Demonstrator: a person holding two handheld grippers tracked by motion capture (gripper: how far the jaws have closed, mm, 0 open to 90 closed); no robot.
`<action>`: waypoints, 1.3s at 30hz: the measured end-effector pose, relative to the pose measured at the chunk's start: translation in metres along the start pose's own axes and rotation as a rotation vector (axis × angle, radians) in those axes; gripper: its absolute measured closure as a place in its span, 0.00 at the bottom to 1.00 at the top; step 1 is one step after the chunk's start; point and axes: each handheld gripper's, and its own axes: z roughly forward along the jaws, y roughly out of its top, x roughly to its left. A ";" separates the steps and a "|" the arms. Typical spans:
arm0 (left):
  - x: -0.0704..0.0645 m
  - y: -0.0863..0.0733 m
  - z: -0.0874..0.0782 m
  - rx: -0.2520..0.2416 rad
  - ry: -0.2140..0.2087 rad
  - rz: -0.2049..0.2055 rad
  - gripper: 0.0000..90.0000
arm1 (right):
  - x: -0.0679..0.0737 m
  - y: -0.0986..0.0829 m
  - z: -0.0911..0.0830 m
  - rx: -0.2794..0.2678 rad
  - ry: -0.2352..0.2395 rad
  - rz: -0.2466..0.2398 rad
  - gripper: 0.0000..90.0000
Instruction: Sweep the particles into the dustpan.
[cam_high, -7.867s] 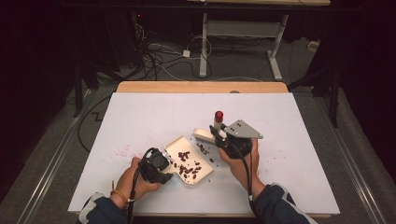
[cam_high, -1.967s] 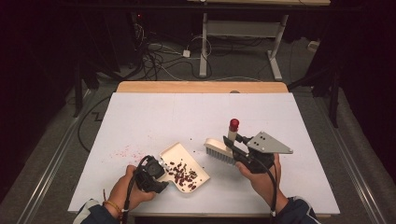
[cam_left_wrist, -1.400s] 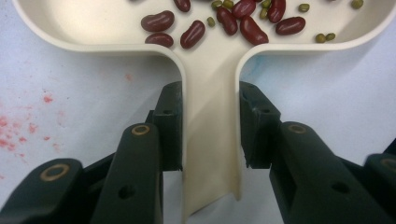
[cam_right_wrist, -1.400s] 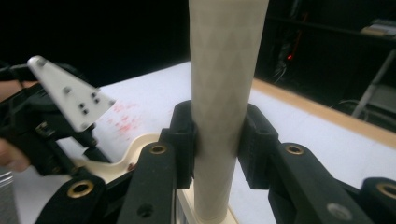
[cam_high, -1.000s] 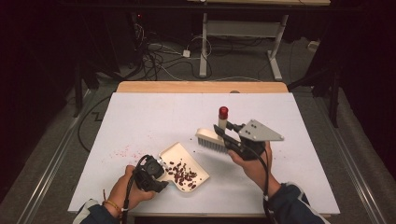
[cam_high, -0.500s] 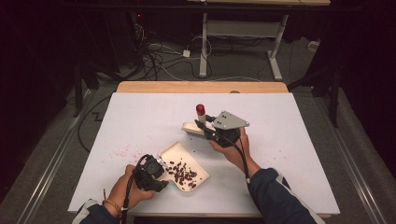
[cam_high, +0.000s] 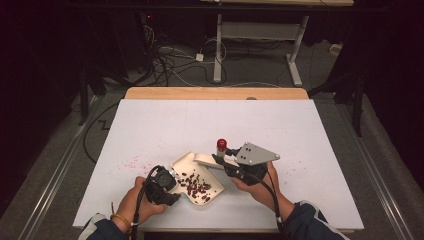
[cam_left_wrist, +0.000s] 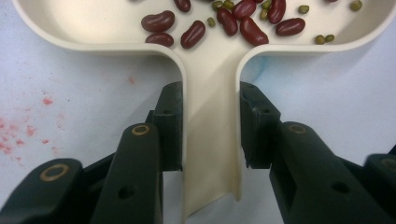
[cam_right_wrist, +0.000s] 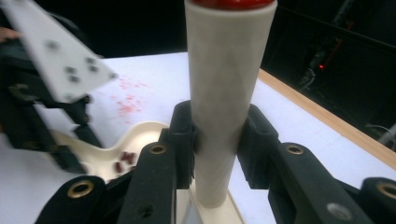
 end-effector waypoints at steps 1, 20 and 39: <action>0.000 0.000 0.000 -0.002 0.000 -0.002 0.71 | 0.003 0.002 -0.003 -0.006 0.011 0.001 0.78; 0.000 0.001 0.000 0.004 0.003 -0.001 0.71 | -0.002 0.001 -0.020 0.061 -0.109 0.027 0.78; 0.003 0.001 -0.001 0.004 -0.018 -0.015 0.71 | 0.024 0.010 -0.042 0.003 -0.104 0.052 0.78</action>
